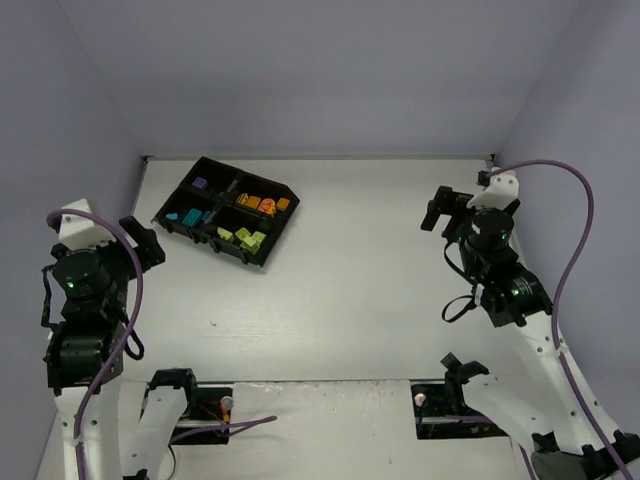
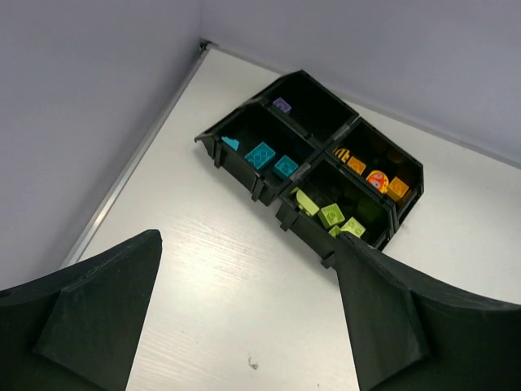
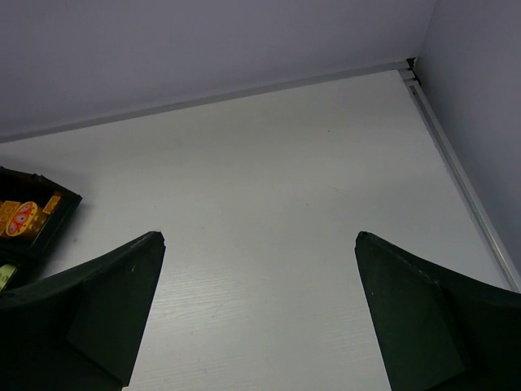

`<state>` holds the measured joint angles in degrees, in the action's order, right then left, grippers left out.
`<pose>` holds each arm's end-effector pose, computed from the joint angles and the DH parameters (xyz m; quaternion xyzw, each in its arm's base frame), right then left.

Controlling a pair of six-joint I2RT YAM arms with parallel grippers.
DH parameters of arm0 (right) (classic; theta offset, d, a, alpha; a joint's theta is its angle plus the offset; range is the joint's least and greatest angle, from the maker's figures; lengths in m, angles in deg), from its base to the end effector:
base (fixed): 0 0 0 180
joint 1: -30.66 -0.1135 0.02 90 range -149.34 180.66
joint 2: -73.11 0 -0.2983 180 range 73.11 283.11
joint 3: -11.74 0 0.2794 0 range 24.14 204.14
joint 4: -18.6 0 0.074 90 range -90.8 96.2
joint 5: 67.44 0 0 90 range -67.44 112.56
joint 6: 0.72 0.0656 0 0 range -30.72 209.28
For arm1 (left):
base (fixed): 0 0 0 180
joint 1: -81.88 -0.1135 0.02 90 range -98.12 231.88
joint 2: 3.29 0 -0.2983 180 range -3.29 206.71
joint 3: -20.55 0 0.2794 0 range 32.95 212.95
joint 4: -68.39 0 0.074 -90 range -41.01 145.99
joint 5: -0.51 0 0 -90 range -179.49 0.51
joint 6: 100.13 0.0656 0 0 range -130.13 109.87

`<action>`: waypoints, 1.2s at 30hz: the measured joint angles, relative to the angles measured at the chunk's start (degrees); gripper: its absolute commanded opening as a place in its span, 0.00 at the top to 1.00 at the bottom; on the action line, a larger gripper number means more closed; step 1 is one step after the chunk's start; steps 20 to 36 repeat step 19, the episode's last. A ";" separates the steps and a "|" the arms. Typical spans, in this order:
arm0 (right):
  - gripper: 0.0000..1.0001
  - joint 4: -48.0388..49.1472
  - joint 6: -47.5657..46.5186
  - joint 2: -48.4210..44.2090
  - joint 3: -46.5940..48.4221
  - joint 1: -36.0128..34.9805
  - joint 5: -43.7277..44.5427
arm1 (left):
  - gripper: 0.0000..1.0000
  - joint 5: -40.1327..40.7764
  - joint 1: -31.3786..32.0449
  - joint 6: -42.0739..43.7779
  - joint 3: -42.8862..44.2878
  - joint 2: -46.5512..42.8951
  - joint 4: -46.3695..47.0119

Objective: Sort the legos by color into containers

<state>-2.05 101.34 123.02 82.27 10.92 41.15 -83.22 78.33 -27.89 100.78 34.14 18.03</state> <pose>0.2194 0.0565 0.4400 0.0672 0.7041 0.0813 0.7022 0.1254 0.0150 0.4663 -0.1743 0.7314 -0.0406 0.6580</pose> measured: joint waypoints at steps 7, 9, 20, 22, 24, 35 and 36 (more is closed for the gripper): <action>0.00 -0.31 -0.76 -6.03 -2.82 -0.79 0.94 | 0.20 0.02 0.74 -1.16 -3.02 -1.22 -4.15; 0.00 -0.37 -1.03 -7.02 -3.13 -1.36 1.14 | 0.20 0.07 1.05 -1.16 -3.02 -1.36 -5.11; 0.00 -0.39 -1.25 -6.73 -3.32 -1.77 1.09 | 0.20 0.24 2.01 -1.16 -3.02 -4.20 -7.19; 0.00 -0.39 -1.25 -6.73 -3.32 -1.77 1.09 | 0.20 0.24 2.01 -1.16 -3.02 -4.20 -7.19; 0.00 -0.39 -1.25 -6.73 -3.32 -1.77 1.09 | 0.20 0.24 2.01 -1.16 -3.02 -4.20 -7.19; 0.00 -0.39 -1.25 -6.73 -3.32 -1.77 1.09 | 0.20 0.24 2.01 -1.16 -3.02 -4.20 -7.19; 0.00 -0.39 -1.25 -6.73 -3.32 -1.77 1.09 | 0.20 0.24 2.01 -1.16 -3.02 -4.20 -7.19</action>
